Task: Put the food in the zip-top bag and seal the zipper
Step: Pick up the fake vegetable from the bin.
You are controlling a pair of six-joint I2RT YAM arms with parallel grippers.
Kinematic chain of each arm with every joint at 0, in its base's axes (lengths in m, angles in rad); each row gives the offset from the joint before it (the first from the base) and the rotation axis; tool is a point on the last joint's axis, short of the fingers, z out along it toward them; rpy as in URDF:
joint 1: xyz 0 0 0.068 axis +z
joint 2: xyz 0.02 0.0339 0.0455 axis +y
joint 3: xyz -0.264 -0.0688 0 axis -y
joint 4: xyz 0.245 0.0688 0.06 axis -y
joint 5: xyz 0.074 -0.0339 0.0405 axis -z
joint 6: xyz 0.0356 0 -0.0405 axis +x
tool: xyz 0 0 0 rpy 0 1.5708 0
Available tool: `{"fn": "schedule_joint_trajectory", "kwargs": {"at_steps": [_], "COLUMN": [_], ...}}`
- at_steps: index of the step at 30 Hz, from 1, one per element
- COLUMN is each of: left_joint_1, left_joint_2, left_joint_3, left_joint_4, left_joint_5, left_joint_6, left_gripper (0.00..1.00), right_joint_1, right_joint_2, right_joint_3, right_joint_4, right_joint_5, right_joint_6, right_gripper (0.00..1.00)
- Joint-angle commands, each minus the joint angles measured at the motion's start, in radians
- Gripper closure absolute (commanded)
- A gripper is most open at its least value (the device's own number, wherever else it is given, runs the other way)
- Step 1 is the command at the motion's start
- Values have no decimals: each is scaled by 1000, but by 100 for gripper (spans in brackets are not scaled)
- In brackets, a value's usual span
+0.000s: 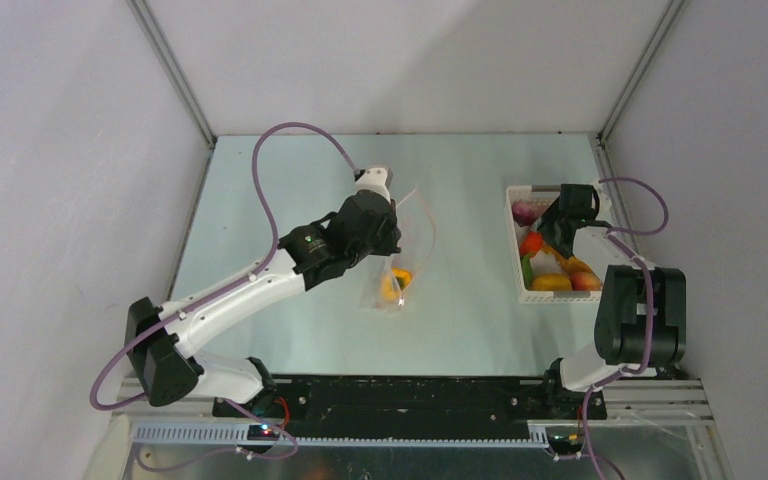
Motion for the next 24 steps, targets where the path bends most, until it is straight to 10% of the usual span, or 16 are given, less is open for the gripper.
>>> {"fn": "schedule_joint_trajectory", "kwargs": {"at_steps": [1,24], "left_joint_1": [8,11], "left_joint_2": [6,-7], "left_joint_3": [-5,-13], "left_joint_4": [35,41], "left_joint_5": [10,35], "left_joint_6": [4,-6], "left_gripper": [100,100], "right_joint_1": [-11,-27], "right_joint_2": [56,4], "right_joint_3": [20,77], "right_joint_4": [64,-51], "right_joint_5": [-66,-44], "right_joint_6": [-4,-12], "right_gripper": [38,84]}}
